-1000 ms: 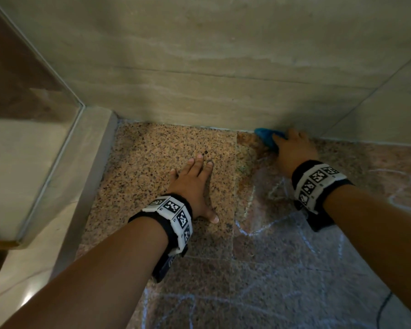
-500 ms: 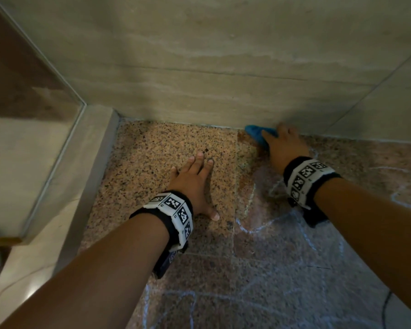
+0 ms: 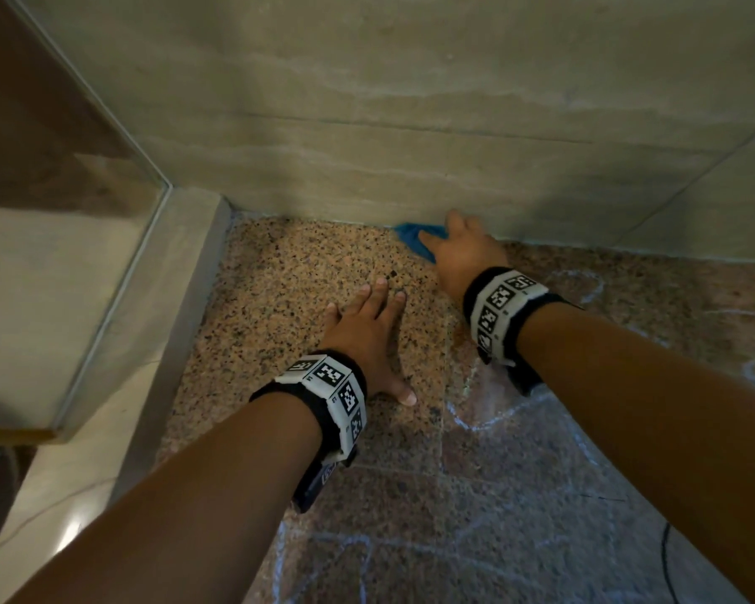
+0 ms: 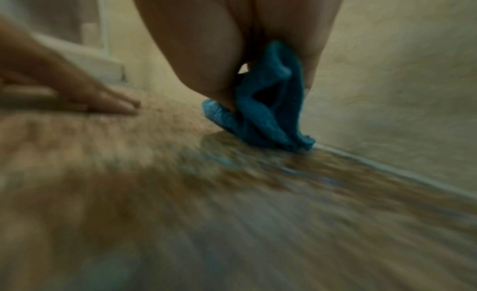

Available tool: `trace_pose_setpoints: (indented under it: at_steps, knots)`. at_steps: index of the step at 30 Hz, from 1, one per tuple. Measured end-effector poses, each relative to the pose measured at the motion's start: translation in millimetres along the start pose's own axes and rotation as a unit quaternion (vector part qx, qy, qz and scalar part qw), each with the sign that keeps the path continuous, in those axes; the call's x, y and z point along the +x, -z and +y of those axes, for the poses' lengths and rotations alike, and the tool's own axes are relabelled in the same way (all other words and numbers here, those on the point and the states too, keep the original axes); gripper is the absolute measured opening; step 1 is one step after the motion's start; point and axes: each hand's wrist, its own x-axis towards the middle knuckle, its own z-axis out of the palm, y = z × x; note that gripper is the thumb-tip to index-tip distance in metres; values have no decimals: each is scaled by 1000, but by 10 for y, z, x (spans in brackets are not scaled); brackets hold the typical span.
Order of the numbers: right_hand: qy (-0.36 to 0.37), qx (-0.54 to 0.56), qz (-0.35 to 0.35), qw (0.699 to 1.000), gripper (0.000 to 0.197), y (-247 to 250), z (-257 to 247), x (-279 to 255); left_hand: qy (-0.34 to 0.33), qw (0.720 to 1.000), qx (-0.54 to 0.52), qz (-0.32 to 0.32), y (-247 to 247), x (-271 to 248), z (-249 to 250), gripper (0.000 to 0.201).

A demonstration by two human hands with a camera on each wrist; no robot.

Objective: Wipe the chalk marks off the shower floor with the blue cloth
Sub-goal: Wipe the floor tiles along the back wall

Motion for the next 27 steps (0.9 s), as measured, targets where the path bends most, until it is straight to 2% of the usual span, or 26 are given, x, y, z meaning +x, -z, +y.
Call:
trace_pose_setpoints:
  at_steps: [4,7,10,13,16,19,21,23,24,27]
  knots:
    - [-14,-51,-15,999,46,-19,381,-261,-5,1000,0,4,-10,5,-4,135]
    - [-96,-73,-34,992,49,56,778,-451,-6,1000,-1,5,-21,12,-7,136]
    - [-160,-58,-58,984,52,109,894,-543,-3,1000,-1,3,-18,14,-7,136]
    - [-126,-1,-69,990,49,134,692,-616,-1,1000,0,5,-8,-1,-3,136]
    - [-33,52,-93,994,41,30,422,-770,2,1000,0,8,-8,-27,1,135]
    - [55,88,-128,986,14,-20,332,-922,7,1000,10,4,10,-39,23,134]
    - [48,105,-143,983,18,23,408,-898,11,1000,19,1,22,-46,63,133]
    - [4,68,-132,989,41,74,550,-818,3,1000,24,-5,10,-45,114,134]
    - [-19,33,-121,992,45,88,600,-789,0,1000,24,-11,-6,-44,135,134]
    - [3,16,-117,993,43,94,514,-841,1,999,26,-21,-53,-39,156,135]
